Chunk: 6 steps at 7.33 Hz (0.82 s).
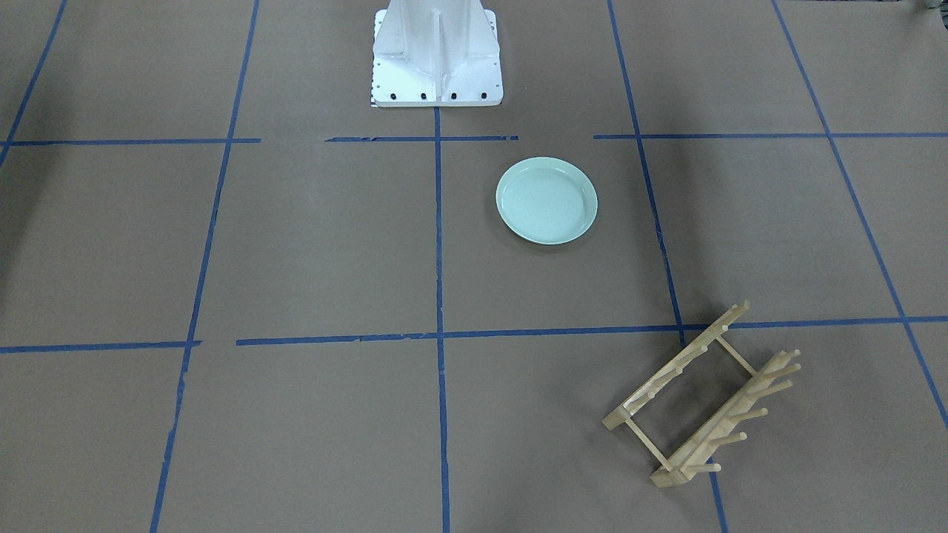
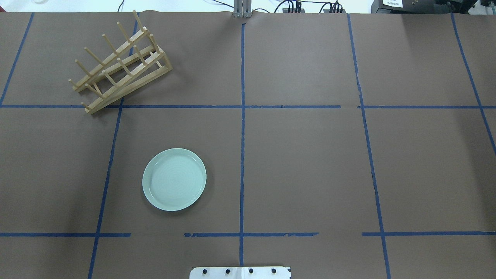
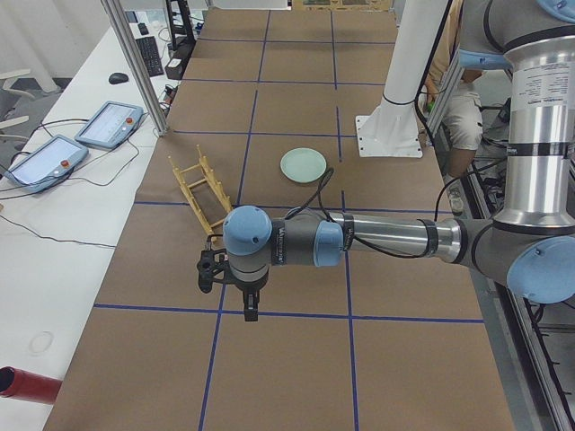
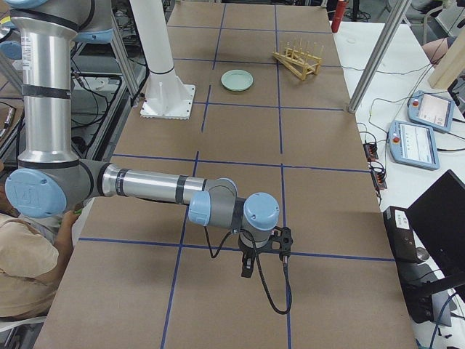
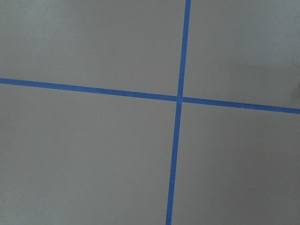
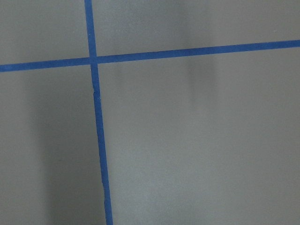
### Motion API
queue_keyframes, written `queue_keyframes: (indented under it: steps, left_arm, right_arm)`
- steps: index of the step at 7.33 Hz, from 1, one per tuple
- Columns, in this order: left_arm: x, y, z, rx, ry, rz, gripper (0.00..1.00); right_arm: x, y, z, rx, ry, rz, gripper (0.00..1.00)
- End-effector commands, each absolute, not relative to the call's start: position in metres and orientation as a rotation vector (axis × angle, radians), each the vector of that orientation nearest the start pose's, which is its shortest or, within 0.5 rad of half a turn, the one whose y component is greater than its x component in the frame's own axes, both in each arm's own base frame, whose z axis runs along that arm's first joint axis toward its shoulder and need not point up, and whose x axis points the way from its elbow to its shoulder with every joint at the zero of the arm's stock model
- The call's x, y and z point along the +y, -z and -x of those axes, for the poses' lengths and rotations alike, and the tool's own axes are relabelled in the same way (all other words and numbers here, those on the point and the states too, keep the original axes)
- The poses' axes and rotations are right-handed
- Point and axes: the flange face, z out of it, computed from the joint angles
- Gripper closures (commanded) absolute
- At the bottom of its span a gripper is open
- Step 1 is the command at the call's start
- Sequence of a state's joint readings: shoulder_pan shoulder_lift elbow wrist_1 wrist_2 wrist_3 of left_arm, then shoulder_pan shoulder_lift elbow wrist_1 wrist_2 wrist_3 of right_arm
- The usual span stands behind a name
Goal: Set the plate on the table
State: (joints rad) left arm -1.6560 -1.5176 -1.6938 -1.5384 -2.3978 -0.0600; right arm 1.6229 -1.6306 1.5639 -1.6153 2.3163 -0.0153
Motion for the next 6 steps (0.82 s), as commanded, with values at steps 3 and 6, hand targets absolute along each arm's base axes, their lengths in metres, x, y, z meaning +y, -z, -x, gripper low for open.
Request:
queue_keyframes:
  steps: [3,6]
  left_arm:
    - [-0.462,-0.6315,0.0965,0.823,0.032,-0.068,0.0]
    - [-0.4642,-0.634,0.0964,0.827,0.023,-0.067,0.0]
  right_arm:
    - [-0.4527,-0.6971,-0.0895,-0.748,-0.077,0.082,0.0]
    - [-0.4527,-0.697,-0.0895,-0.748,-0.077,0.082,0.0]
